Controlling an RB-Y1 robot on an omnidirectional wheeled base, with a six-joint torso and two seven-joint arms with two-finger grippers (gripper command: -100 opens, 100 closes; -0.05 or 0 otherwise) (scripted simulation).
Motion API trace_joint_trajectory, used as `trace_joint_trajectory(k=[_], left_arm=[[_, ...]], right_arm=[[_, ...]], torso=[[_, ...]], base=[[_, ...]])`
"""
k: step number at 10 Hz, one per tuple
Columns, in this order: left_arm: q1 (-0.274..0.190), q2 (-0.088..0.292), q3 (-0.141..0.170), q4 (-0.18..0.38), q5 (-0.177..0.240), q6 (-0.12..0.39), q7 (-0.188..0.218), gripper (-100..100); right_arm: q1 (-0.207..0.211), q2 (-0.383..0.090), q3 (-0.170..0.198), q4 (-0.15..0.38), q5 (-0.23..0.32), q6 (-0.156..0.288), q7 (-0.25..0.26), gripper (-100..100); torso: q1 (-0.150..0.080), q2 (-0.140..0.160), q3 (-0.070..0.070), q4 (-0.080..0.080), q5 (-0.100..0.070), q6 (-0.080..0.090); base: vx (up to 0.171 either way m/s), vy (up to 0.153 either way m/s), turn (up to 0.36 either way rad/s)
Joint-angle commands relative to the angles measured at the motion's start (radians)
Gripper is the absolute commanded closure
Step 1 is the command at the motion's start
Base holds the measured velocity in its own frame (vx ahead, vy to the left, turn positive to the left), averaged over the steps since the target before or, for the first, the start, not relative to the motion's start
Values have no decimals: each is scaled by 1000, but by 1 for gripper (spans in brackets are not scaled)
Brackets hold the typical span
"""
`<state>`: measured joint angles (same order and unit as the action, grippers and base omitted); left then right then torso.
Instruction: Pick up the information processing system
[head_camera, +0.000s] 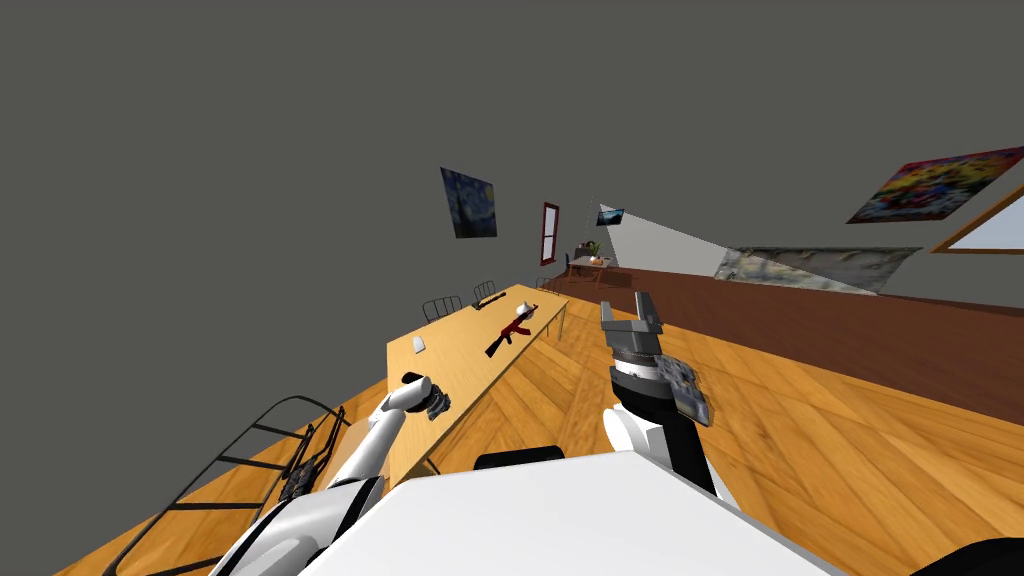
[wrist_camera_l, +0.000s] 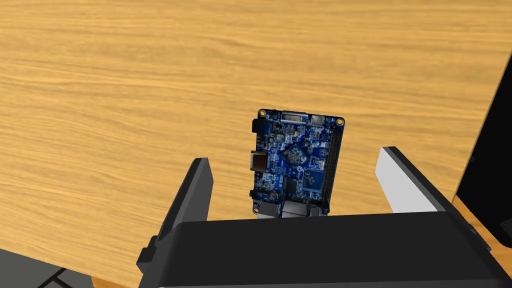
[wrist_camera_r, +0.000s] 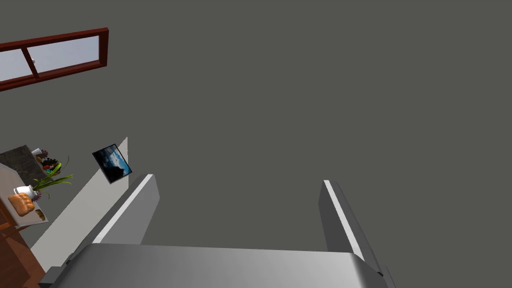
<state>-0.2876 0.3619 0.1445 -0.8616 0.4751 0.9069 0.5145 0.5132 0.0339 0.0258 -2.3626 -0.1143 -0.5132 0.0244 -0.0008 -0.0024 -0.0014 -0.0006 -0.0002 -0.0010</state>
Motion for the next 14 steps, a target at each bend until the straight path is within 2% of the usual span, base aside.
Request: trace_joint_trajectory(k=[1, 4, 5, 6, 7, 10, 11, 12, 14], left_arm=[[-11, 18, 3, 32, 1, 41, 6, -100], [-24, 41, 5, 80, 2, 79, 9, -100], [-16, 38, 5, 59, 2, 76, 9, -100], [-17, 39, 5, 60, 2, 80, 10, 0], [-9, 23, 7, 81, -4, 48, 1, -100], [2, -1, 10, 113, -13, 0, -13, -100], [-3, 6, 10, 109, -10, 12, -11, -100], [-2, 5, 10, 110, -11, 9, -12, 100], [-2, 2, 9, 110, -10, 12, -13, 100]], right_arm=[[0, 0, 0, 0, 0, 0, 0, 0], [0, 0, 0, 0, 0, 0, 0, 0], [0, 0, 0, 0, 0, 0, 0, 0], [0, 0, 0, 0, 0, 0, 0, 0], [0, 0, 0, 0, 0, 0, 0, 0], [0, 0, 0, 0, 0, 0, 0, 0], [0, 0, 0, 0, 0, 0, 0, 0], [0, 0, 0, 0, 0, 0, 0, 0], [0, 0, 0, 0, 0, 0, 0, 0]], torso=[[0, 0, 0, 0, 0, 0], [1, 0, 0, 0, 0, 0], [1, 1, 0, 0, 0, 0], [1, 1, 1, 0, 0, 0], [1, 2, 1, 0, 0, 0], [3, -2, -1, 0, 1, 0], [2, -1, -1, 0, 1, 0], [2, 0, 0, 0, 0, 0], [4, -1, -1, 0, 1, 0]], base=[[37, -15, -36], [30, -4, -28], [11, 0, -3], [0, 0, 0], [32, 12, 10], [61, 28, 9], [22, 8, 1], [0, 0, 0], [-3, -3, -1]])
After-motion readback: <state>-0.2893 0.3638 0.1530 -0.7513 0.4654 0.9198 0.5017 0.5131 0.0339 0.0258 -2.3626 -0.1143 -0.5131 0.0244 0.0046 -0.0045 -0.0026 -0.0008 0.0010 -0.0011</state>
